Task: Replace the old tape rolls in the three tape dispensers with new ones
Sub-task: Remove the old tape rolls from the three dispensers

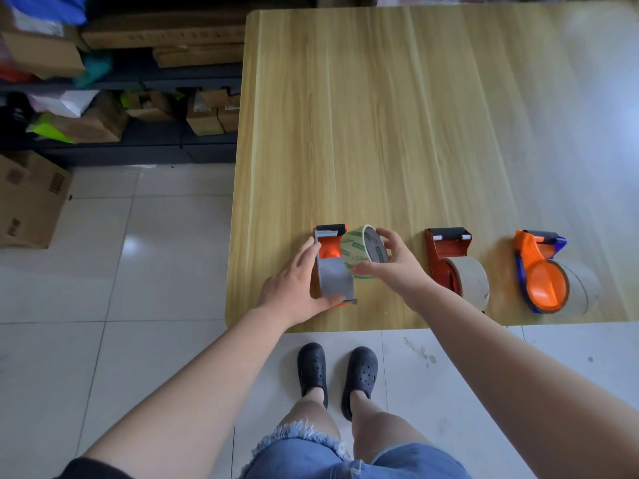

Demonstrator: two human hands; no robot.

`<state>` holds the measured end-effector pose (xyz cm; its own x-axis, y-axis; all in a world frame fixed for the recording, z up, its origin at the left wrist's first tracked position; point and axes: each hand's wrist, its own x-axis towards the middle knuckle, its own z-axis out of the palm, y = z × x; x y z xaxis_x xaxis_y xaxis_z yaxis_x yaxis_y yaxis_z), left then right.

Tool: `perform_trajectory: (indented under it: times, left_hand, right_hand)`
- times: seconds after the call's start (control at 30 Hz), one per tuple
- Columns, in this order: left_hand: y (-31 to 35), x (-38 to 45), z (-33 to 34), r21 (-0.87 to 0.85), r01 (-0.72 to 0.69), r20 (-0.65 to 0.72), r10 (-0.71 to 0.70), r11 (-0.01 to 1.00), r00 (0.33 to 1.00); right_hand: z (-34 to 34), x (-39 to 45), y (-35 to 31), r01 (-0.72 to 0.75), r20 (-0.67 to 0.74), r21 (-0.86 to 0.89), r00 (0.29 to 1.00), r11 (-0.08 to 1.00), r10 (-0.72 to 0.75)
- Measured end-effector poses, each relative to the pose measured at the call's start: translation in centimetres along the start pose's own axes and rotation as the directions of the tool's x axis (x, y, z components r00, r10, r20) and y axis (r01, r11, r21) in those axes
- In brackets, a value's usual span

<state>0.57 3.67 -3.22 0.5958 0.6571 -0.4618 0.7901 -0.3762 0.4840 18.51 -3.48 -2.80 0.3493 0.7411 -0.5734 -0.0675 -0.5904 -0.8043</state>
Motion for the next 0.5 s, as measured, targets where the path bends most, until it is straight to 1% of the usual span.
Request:
perform_trajectory:
  times: [0.13, 0.2, 0.23, 0.3, 0.33, 0.4, 0.43, 0.5]
  left_hand:
    - [0.4, 1.4, -1.9, -0.042, -0.014, -0.123, 0.008, 0.999, 0.992]
    - [1.0, 2.5, -2.9, -0.018, -0.004, -0.145, 0.001, 1.0, 0.989]
    - [1.3, 3.2, -3.3, -0.003, 0.003, -0.145, -0.003, 1.0, 0.989]
    - [1.8, 4.5, -3.9, 0.008, 0.021, -0.147, -0.019, 1.0, 0.989]
    - [1.9, 5.2, -4.2, 0.003, 0.036, -0.148, -0.036, 0.999, 0.988]
    - [2.1, 6.3, -4.5, -0.001, 0.067, -0.145, -0.066, 0.998, 0.987]
    - [2.1, 6.8, -4.8, 0.011, 0.073, -0.142, -0.071, 0.997, 0.987]
    - [2.0, 7.6, -5.3, 0.041, 0.072, -0.133, -0.066, 0.997, 0.989]
  right_hand:
    - [-0.5, 0.8, -1.2, 0.028, -0.025, -0.08, 0.999, 0.996, -0.03]
    - [-0.9, 1.3, -2.1, 0.057, -0.054, -0.122, 0.996, 0.991, -0.064]
    - [-1.0, 1.7, -2.6, 0.074, -0.076, -0.168, 0.993, 0.983, -0.087]
    - [-1.2, 2.7, -3.5, 0.098, -0.105, -0.33, 0.985, 0.939, -0.14]
    - [-1.3, 3.4, -4.0, 0.104, -0.11, -0.432, 0.98, 0.896, -0.167]
    - [-1.2, 5.0, -4.8, 0.098, -0.099, -0.636, 0.973, 0.765, -0.207]
    - [-1.1, 5.8, -5.1, 0.081, -0.09, -0.717, 0.974, 0.693, -0.208]
    - [-1.0, 7.5, -5.5, 0.035, -0.086, -0.823, 0.979, 0.568, -0.184]
